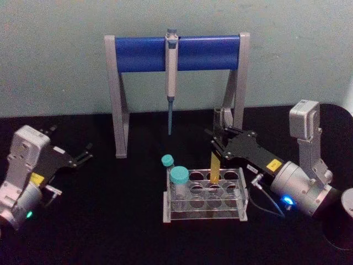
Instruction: Pick up the test tube from the test tube rack, shake it, then place it back into the test tube rack.
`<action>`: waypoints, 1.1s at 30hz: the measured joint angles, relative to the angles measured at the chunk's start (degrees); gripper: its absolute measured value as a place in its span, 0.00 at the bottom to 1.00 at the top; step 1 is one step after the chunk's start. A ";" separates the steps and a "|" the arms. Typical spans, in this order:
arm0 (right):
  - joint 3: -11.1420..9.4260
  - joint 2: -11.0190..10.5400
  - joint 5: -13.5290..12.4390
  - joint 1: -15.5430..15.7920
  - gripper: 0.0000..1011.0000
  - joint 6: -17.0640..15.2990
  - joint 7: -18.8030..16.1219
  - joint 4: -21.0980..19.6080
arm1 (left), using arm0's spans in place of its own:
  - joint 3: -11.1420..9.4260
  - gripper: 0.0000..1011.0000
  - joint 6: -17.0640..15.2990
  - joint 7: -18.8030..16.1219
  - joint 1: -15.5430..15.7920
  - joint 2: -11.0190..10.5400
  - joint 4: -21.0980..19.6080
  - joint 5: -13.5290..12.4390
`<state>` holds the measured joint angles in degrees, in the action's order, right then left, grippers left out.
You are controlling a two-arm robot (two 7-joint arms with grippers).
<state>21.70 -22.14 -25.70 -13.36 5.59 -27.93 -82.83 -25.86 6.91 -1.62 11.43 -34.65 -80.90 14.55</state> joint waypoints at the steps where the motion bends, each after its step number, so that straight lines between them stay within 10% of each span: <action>1: 0.00 0.04 -0.01 0.00 0.23 0.00 -0.03 0.15 | 0.00 1.00 0.00 0.00 0.00 0.00 0.00 0.00; 33: 0.60 1.36 0.22 0.55 0.23 -0.95 0.06 3.76 | 0.00 1.00 0.00 0.00 0.00 0.00 0.00 0.00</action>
<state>22.30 -20.79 -25.48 -12.81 4.63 -27.86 -79.07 -25.86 6.91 -1.62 11.43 -34.65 -80.90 14.55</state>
